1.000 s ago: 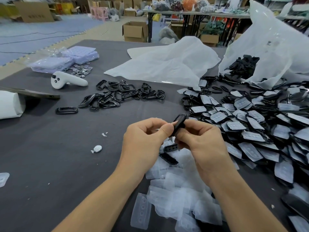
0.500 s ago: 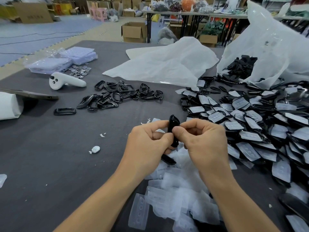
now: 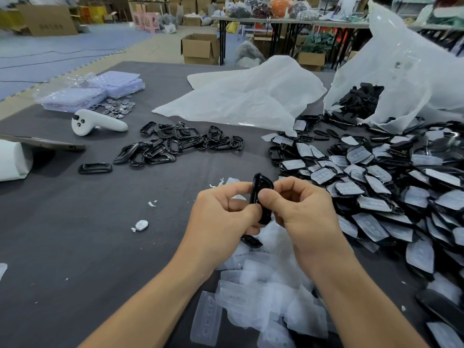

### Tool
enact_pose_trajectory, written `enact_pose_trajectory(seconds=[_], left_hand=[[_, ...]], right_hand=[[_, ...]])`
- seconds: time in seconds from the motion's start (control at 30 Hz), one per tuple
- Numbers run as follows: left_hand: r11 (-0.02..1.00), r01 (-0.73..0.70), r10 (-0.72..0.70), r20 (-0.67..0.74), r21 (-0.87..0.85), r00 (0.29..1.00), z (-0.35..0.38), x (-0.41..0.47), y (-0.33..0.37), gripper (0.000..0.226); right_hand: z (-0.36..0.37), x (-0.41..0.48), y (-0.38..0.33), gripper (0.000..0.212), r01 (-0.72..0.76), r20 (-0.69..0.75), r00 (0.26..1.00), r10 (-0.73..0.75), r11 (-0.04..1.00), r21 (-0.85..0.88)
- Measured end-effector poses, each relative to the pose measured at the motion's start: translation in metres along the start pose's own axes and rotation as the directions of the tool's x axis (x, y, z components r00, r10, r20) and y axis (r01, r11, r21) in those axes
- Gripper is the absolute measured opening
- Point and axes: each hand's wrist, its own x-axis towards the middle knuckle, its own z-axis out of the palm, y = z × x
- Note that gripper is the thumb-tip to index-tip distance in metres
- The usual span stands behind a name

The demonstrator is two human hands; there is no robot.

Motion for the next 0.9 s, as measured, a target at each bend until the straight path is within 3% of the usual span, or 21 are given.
enact_pose_trajectory(seconds=[0.17,0.3,0.5,0.63,0.9], left_hand=[[0.997,-0.038,0.039,-0.021,0.068,0.999,-0.001,-0.001,-0.001,0.029],[0.989,-0.068,0.082,-0.099,0.135,0.992,0.001,-0.001,-0.006,0.029],[0.998,0.021,-0.009,-0.169,0.064,0.986,-0.001,0.003,-0.005,0.039],[0.999,0.044,-0.040,-0.156,0.021,0.987,-0.007,0.004,0.000,0.041],[0.996,0.076,-0.080,-0.087,-0.042,0.993,-0.013,0.006,0.003,0.016]], right_hand=[[0.003,-0.002,-0.002,0.027,-0.138,0.109,0.986,0.123,0.980,0.144],[0.002,0.002,0.000,0.039,-0.191,0.143,0.974,0.177,0.977,0.091],[0.005,0.001,-0.001,0.021,-0.137,0.192,0.973,0.125,0.989,0.049],[0.007,0.000,0.001,0.030,-0.025,0.180,0.983,0.044,0.994,-0.105],[0.009,0.000,0.005,0.030,0.016,0.164,0.986,0.015,0.982,-0.188]])
